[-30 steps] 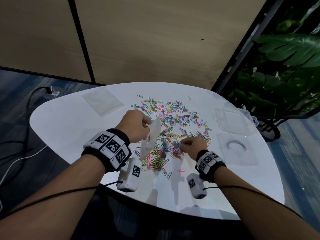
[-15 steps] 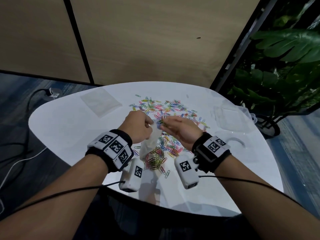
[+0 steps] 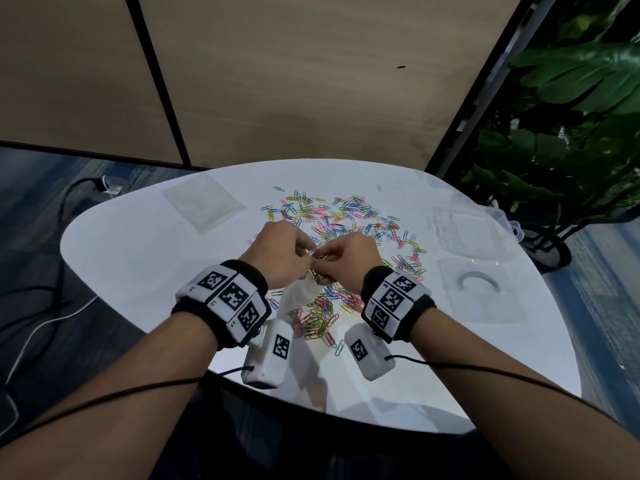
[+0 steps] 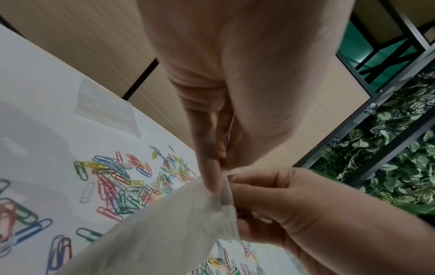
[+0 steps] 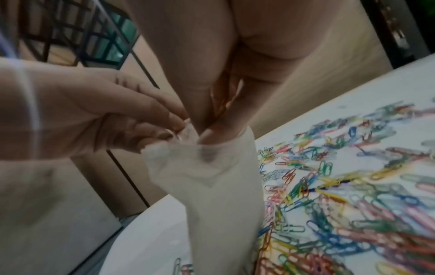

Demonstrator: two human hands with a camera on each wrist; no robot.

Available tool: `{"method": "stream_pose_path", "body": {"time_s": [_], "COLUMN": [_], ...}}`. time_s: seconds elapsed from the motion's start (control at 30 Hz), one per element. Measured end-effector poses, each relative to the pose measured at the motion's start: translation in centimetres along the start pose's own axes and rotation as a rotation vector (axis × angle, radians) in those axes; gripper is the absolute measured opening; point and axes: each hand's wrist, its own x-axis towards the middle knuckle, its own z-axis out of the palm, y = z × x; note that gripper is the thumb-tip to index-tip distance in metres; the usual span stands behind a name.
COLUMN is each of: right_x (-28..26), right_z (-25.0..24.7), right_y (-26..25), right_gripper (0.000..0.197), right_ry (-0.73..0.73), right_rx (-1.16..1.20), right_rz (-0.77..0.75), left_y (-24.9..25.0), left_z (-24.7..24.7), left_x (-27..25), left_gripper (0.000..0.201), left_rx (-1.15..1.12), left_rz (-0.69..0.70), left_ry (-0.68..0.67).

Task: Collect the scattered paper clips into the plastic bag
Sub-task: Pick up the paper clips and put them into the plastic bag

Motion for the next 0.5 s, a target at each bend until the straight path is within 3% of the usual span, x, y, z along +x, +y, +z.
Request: {"method": "stream_pose_path", "body": {"time_s": [0.33,0.5], "right_x": [-0.23,-0.93], "right_z": [0.61,-0.07], "right_y": [-0.35,-0.25], "right_gripper": [0.013,0.040], "right_ry": [-0.031,-0.190], "right_rx": [-0.232,-0.341], "right_rz": [-0.194,-0.268], "left_y": [-0.16,-0.17], "left_z": [-0.01,-0.17], "left_x": [0.00,-0.07], "left_gripper": [0.033,0.030], "left_rx": [-0.007,-0.005], "left_rz": [0.001,-0.009], "left_ry": [0.003,0.020]}}
